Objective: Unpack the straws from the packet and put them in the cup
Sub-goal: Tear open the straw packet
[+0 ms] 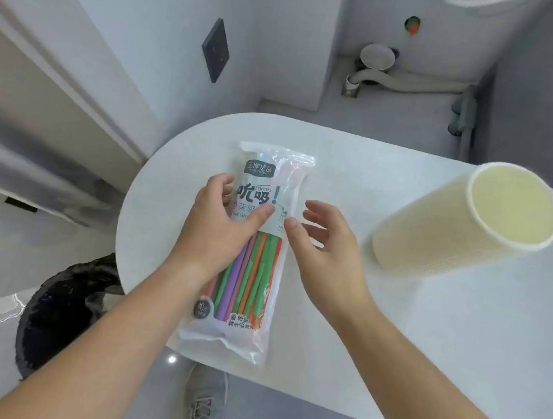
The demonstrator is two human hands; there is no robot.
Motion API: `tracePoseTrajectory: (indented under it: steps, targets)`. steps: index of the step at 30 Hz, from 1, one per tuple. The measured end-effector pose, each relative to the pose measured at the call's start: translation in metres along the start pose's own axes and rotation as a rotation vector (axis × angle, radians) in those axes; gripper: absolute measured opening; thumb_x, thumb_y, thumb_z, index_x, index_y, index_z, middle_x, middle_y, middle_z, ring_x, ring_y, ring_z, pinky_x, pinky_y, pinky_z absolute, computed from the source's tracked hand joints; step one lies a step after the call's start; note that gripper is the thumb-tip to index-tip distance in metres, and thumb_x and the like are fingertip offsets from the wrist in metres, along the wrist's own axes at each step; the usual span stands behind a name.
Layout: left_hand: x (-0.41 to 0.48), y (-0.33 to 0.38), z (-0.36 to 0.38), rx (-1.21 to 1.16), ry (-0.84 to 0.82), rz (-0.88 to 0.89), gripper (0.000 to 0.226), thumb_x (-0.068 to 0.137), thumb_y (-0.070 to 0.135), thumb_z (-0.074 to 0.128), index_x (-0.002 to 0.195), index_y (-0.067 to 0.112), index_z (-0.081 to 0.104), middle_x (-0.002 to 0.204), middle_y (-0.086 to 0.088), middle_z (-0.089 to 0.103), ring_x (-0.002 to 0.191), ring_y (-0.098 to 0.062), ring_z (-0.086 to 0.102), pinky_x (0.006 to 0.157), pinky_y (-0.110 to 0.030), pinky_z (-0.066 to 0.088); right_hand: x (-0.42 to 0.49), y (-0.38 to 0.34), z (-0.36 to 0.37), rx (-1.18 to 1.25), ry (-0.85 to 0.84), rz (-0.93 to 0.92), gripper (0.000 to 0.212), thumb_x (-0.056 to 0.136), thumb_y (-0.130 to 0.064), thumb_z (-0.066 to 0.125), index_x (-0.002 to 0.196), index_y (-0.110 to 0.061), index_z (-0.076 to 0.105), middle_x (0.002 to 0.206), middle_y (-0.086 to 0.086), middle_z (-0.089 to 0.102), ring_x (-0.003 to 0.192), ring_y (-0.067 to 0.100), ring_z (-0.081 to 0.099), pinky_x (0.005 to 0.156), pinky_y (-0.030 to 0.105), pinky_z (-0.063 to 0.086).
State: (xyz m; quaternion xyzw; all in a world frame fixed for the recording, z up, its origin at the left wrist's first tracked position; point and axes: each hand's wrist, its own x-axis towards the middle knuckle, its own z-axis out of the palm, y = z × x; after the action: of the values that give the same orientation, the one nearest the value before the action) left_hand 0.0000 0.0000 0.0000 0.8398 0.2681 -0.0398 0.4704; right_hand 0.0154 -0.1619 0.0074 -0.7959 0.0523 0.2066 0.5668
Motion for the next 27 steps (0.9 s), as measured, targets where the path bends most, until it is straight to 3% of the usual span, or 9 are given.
tracePoseTrajectory:
  steps: [3,7,11,15,20,23,25,27]
  targets:
    - [0.010,-0.007,0.004,-0.018,0.015,0.027,0.061,0.086,0.054,0.072,0.136,0.028,0.049,0.118,0.016,0.056,0.097,0.010,0.054,0.064,-0.001,0.041,0.010,0.004,0.002,0.075,0.025,0.011,0.051,0.095,-0.044,0.062,0.142,-0.031,0.046,0.135,-0.013,0.055,0.116,0.004,0.060,0.086,0.021,0.050]
    - [0.025,-0.008,0.010,-0.169,-0.003,0.022,0.066,0.084,0.060,0.071,0.136,0.026,0.051,0.111,0.010,0.066,0.094,0.000,0.066,0.070,-0.017,0.048,0.026,0.006,0.003,0.277,-0.018,0.083,0.066,0.094,-0.044,0.063,0.150,-0.036,0.030,0.136,-0.010,0.054,0.112,0.014,0.068,0.073,0.021,0.050]
    - [0.031,-0.009,0.013,-0.218,-0.006,0.090,0.058,0.080,0.060,0.073,0.127,0.029,0.059,0.101,0.004,0.076,0.082,-0.006,0.076,0.076,-0.027,0.056,0.038,0.009,0.000,0.366,-0.027,0.047,0.072,0.093,-0.045,0.065,0.154,-0.036,0.029,0.121,-0.007,0.070,0.093,0.014,0.075,0.096,0.040,0.055]
    - [0.024,-0.007,0.012,-0.229,0.031,0.199,0.071,0.067,0.071,0.070,0.127,0.035,0.060,0.099,0.002,0.077,0.082,-0.011,0.077,0.081,-0.038,0.062,0.040,0.014,-0.001,0.394,-0.086,-0.020,0.070,0.091,-0.048,0.066,0.152,-0.034,0.035,0.098,-0.008,0.079,0.087,0.015,0.077,0.097,0.044,0.056]
    - [0.000,0.007,0.007,-0.259,0.090,0.388,0.056,0.072,0.067,0.073,0.122,0.044,0.061,0.096,0.004,0.077,0.083,-0.015,0.077,0.078,-0.043,0.063,0.023,-0.002,-0.010,0.461,-0.135,-0.184,0.042,0.094,-0.049,0.062,0.124,-0.020,0.063,0.101,0.001,0.080,0.089,0.021,0.078,0.090,0.050,0.059]
    - [-0.019,0.019,-0.004,-0.325,0.090,0.492,0.044,0.076,0.057,0.081,0.115,0.046,0.066,0.097,0.003,0.078,0.088,-0.017,0.077,0.084,-0.049,0.062,0.001,-0.018,-0.023,0.448,-0.121,-0.300,0.048,0.094,-0.055,0.057,0.120,-0.015,0.065,0.104,0.004,0.079,0.092,0.024,0.078,0.086,0.050,0.061]
    - [-0.033,0.030,-0.015,-0.296,0.113,0.536,0.045,0.073,0.060,0.082,0.114,0.048,0.067,0.105,0.006,0.075,0.100,-0.012,0.073,0.091,-0.045,0.059,-0.019,-0.030,-0.034,0.409,-0.116,-0.399,0.050,0.097,-0.058,0.048,0.119,-0.018,0.069,0.102,0.003,0.080,0.092,0.023,0.077,0.081,0.045,0.062]
    - [-0.051,0.041,-0.024,-0.233,0.159,0.578,0.046,0.072,0.061,0.081,0.114,0.048,0.067,0.113,0.015,0.069,0.109,0.001,0.063,0.093,-0.030,0.053,-0.042,-0.041,-0.045,0.369,-0.095,-0.497,0.054,0.099,-0.061,0.037,0.118,-0.024,0.072,0.100,0.000,0.080,0.090,0.019,0.078,0.075,0.038,0.062]
